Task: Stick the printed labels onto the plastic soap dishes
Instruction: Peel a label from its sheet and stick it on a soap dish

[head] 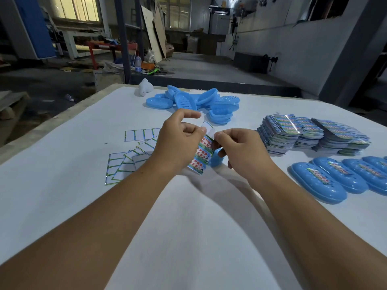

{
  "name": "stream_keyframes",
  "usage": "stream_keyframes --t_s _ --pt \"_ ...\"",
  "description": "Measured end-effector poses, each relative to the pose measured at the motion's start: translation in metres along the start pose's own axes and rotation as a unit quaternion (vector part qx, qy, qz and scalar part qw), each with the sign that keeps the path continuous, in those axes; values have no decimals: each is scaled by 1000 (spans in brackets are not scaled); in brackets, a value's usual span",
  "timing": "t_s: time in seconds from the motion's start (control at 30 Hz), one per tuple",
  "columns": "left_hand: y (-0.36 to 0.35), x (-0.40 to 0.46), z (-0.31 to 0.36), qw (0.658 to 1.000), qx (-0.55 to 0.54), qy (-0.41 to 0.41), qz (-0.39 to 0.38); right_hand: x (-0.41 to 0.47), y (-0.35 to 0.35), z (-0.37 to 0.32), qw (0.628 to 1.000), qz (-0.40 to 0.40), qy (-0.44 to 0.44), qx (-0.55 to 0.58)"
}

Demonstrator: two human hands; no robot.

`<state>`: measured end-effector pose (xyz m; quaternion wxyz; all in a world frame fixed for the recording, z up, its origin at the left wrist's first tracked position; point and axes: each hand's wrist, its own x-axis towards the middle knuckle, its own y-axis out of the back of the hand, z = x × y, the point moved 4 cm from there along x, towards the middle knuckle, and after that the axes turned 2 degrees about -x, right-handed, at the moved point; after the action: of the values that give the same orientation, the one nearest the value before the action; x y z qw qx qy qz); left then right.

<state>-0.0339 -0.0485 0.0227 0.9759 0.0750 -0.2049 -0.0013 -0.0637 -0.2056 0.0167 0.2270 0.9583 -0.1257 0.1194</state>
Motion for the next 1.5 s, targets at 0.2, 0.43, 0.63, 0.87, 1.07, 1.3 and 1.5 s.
stream_keyframes --t_s 0.2,0.43,0.63,0.87,1.07,1.3,1.5 --pt "5 3 1 999 9 -5 31 0 3 1 999 -3 -33 29" --pt "12 5 0 997 21 -28 65 0 5 2 996 -11 -68 56" --pt "18 6 3 996 35 -38 70 0 7 4 995 -16 -78 59" --pt "26 10 2 997 52 1 49 1 16 8 998 -9 -54 -22" --pt "30 11 0 997 66 37 -1 5 28 10 968 25 45 -247" --pt "53 17 -7 967 239 48 67 5 24 11 974 35 38 -220" --pt "58 16 -17 812 580 69 11 2 16 7 981 57 35 -180"
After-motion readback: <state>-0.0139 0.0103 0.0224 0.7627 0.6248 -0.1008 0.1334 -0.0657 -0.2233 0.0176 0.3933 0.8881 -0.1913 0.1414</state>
